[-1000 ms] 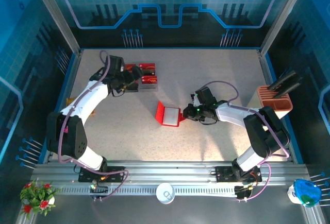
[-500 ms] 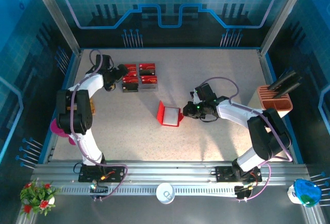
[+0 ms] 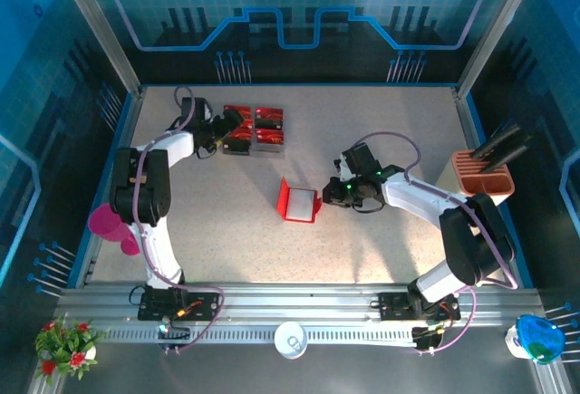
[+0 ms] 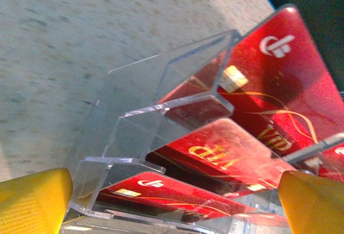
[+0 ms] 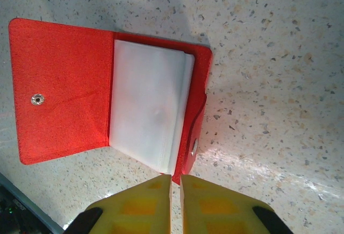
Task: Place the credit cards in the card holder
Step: Move the storage box to the top-center of the table.
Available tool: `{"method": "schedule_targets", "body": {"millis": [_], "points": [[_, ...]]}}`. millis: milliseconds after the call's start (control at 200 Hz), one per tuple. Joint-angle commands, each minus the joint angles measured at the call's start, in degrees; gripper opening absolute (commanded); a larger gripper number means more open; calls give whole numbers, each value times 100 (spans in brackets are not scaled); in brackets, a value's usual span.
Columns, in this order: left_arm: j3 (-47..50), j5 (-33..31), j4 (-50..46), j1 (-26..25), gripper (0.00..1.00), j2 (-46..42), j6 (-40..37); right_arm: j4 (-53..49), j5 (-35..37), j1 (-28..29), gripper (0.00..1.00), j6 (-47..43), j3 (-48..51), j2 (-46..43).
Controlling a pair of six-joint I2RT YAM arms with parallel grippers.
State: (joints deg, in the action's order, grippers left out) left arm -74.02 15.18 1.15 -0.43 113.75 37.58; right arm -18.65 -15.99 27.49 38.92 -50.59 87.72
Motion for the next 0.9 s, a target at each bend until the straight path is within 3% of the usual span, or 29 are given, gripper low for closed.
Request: {"method": "schedule_targets", "body": {"millis": [0,430,615,735,895], "points": [[-56,327,329,-297,99,103,139,-137,66,79,13,-60,-13,-175],[-596,268,449,-1482,99,567,566,-44,107,82,13,2,302,-421],[-456,294,12,-1566,99,2,465,-24,184,55,14,-16,280,-534],[-148,266,-265,-1566,99,-751,401,37,241,23,26,2,278,-542],[149,371,-382,-1779,99,-1609,881,191,204,20,41,-33,292,-334]]}}
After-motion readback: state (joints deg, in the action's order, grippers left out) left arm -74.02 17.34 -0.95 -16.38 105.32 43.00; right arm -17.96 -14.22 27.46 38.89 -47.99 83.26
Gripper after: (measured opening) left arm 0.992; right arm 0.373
